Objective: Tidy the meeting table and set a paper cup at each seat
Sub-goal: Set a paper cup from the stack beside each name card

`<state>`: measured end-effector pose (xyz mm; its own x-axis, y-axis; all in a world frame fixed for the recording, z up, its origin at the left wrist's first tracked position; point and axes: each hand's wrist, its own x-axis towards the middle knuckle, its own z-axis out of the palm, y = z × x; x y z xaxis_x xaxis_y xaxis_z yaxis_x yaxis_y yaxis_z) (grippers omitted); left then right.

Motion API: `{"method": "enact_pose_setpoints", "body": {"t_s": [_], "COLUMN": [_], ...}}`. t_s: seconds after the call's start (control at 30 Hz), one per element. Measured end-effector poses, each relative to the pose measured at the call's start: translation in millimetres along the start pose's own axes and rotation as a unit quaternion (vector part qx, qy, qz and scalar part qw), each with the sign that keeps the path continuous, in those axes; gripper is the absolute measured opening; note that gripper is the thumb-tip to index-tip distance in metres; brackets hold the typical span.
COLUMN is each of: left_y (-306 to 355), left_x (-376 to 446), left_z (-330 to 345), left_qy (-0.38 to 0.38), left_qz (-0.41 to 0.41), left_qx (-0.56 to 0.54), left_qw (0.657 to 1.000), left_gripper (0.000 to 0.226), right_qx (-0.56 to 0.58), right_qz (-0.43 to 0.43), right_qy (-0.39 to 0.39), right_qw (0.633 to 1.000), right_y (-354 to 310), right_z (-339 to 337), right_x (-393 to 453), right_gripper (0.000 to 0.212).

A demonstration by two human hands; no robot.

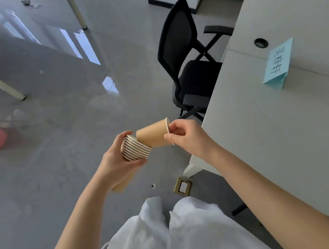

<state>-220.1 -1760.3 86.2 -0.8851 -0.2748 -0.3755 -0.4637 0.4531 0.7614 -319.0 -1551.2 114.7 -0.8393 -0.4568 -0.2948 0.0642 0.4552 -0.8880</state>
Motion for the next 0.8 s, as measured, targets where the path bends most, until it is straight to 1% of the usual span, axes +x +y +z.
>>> {"method": "enact_pose_setpoints", "body": {"t_s": [0.1, 0.17, 0.23, 0.37, 0.47, 0.57, 0.63, 0.8], "left_y": [4.0, 8.5, 16.0, 41.7, 66.8, 99.1, 124.3, 172.8], "left_x": [35.5, 57.0, 80.6, 133.3, 177.9, 223.8, 254.9, 313.6], "left_z": [-18.4, -24.2, -26.8, -24.2, -21.2, -16.8, -12.4, 3.1], "left_qy": [-0.029, -0.045, -0.066, -0.103, -0.135, -0.158, -0.166, -0.181], "left_qz": [0.012, 0.021, 0.033, 0.054, 0.069, 0.082, 0.086, 0.101], "left_qx": [0.002, 0.005, 0.004, 0.007, 0.024, 0.033, 0.03, 0.022], "left_qw": [1.0, 0.999, 0.997, 0.993, 0.988, 0.983, 0.982, 0.978], "left_gripper": [0.08, 0.079, 0.077, 0.076, 0.081, 0.081, 0.082, 0.083], "right_qx": [-0.068, -0.075, -0.059, -0.014, -0.012, -0.015, -0.027, -0.113], "right_qz": [-0.014, -0.008, 0.02, 0.085, 0.12, 0.145, 0.158, 0.181], "right_qy": [0.068, 0.1, 0.139, 0.226, 0.3, 0.356, 0.376, 0.378], "right_qw": [0.995, 0.992, 0.988, 0.97, 0.946, 0.923, 0.913, 0.901], "right_y": [-7.9, -9.0, -6.9, 10.2, 27.0, 39.6, 45.9, 71.1], "right_z": [13.8, 17.5, 12.0, -19.2, -52.1, -85.0, -109.3, -171.1], "right_x": [15.3, 25.8, 38.2, 70.3, 104.2, 142.1, 168.4, 216.8], "right_gripper": [0.011, 0.011, 0.011, 0.011, 0.009, 0.013, 0.015, 0.012]}}
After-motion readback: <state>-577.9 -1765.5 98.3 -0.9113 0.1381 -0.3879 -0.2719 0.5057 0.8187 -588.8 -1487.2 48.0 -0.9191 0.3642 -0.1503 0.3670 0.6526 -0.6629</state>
